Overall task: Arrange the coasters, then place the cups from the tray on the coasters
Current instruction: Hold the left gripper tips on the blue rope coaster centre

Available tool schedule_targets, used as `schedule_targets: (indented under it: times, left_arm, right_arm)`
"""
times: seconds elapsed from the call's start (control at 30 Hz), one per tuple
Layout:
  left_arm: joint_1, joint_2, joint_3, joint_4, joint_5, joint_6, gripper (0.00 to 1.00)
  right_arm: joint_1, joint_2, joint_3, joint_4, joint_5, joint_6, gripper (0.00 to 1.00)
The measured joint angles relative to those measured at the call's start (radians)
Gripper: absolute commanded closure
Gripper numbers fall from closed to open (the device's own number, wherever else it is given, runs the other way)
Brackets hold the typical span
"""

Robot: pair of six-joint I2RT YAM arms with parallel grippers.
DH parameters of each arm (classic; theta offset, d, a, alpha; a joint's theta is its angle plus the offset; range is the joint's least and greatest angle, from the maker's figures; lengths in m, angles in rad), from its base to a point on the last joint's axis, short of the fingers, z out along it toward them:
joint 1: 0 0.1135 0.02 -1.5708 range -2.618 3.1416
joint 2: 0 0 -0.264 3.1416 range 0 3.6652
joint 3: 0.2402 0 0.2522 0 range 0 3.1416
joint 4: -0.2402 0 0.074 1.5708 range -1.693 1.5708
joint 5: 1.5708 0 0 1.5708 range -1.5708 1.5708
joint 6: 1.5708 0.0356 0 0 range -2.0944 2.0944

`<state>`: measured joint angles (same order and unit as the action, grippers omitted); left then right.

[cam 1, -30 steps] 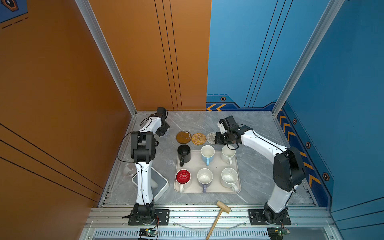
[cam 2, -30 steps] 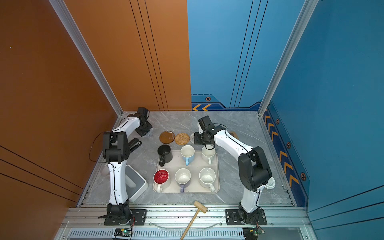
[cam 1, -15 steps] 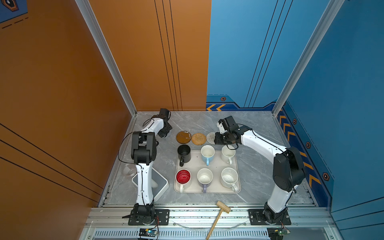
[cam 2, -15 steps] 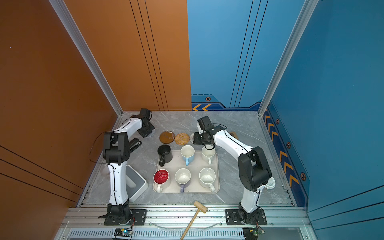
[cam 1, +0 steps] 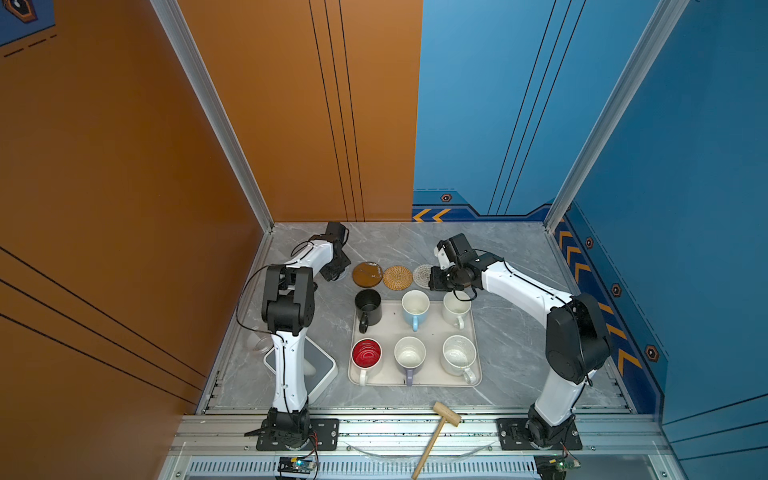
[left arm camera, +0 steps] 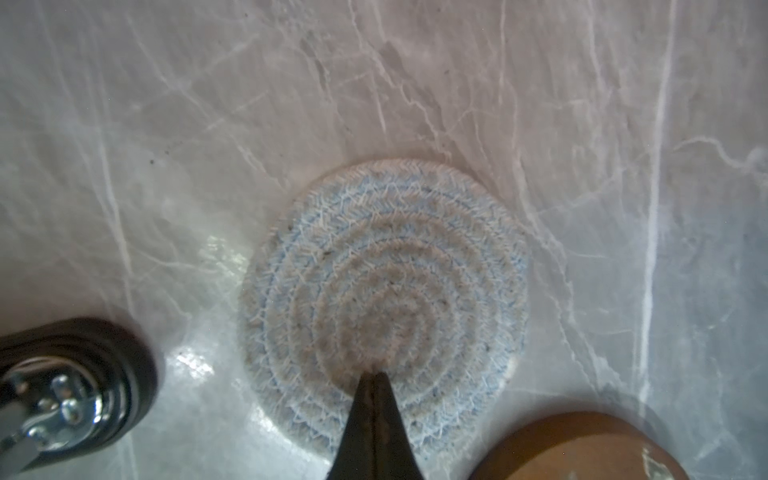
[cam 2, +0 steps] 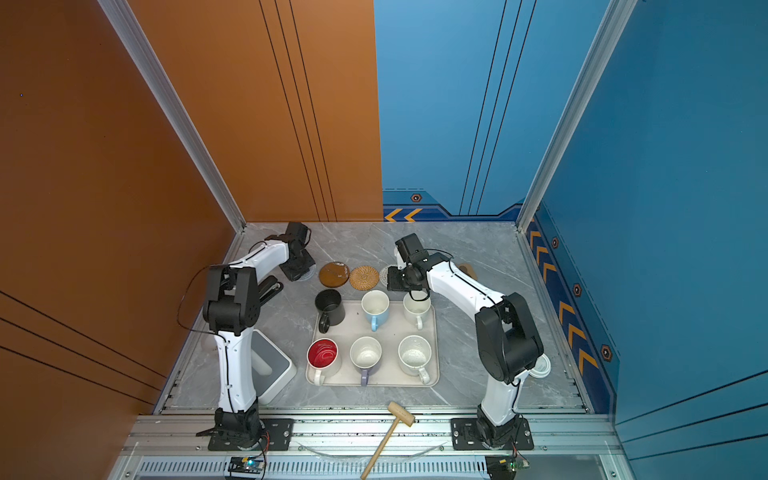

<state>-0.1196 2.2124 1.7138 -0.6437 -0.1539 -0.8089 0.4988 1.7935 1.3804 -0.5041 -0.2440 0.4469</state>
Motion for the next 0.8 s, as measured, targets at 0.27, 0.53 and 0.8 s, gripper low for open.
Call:
schedule_targets:
  times: [0.27,0.53,0.8]
  left_arm:
    - [-0.022,-0.048,-0.074,0.005,-0.004,0.000,1.00]
    - [-0.027,-0.072,-0.119,0.033,-0.004,0.000,1.00]
    - [-0.033,-0.097,-0.156,0.049,-0.004,0.000,1.00]
  right_arm:
    - [0.001,-0.023,-0.019,0.005,-0.007,0.000,1.00]
    - [0.001,-0.029,-0.023,0.011,-0.007,0.000,1.00]
    - [0.001,-0.057,-0.028,0.011,-0.007,0.000,1.00]
